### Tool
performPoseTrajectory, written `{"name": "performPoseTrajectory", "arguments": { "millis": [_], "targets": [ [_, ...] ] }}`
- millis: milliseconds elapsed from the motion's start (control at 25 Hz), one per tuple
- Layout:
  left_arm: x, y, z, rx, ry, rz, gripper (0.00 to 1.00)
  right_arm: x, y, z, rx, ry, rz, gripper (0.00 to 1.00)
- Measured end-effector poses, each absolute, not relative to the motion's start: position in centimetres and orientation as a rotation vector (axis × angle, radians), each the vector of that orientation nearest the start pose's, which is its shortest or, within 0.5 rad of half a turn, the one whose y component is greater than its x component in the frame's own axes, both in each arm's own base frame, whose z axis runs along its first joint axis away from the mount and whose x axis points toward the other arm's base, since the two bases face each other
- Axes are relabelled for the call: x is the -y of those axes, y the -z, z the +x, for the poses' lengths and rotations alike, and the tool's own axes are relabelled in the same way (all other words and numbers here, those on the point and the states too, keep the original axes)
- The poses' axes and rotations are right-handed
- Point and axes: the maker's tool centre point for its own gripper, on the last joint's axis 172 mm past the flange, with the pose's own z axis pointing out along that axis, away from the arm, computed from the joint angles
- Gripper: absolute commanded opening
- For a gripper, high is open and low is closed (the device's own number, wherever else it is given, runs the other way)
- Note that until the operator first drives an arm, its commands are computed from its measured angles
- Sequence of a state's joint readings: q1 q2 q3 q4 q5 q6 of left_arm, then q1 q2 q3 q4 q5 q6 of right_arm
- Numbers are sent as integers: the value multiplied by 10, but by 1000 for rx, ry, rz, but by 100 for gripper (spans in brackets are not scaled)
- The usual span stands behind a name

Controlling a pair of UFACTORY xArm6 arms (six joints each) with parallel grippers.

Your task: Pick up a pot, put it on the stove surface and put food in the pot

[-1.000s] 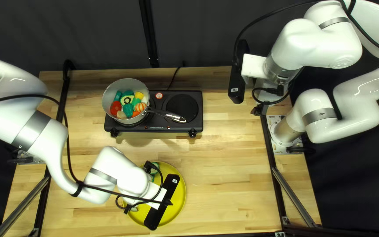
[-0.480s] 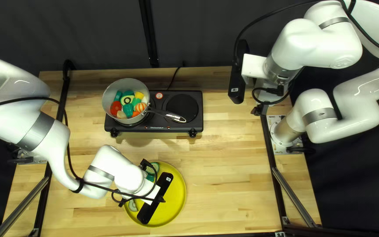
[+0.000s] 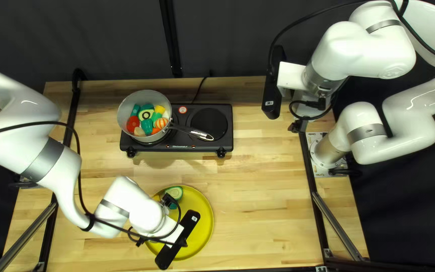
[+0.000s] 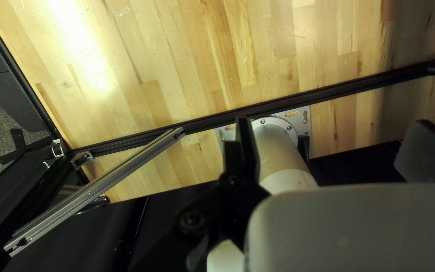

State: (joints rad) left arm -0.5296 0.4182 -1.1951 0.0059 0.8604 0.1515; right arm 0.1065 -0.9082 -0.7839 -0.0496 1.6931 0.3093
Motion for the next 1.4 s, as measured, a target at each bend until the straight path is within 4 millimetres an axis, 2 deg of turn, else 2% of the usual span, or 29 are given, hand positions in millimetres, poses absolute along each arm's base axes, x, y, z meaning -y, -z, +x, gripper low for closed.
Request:
{"name": "performPoseTrajectory", "arguments": {
  "millis": [160,520,1040,1400],
  "targets": [
    [266,-40,442,-1096,-100,-2925,100,-9,-334,215,-332,15,-3173,100],
    [269,-28,439,-1157,-66,-2906,100,-9,-334,215,-332,15,-3173,100],
    [262,-16,441,-1199,-59,-2890,100,-9,-334,215,-332,15,-3173,100],
    [265,-16,440,-1217,-58,-2879,100,-9,-334,215,-332,15,-3173,100]
  ]
}}
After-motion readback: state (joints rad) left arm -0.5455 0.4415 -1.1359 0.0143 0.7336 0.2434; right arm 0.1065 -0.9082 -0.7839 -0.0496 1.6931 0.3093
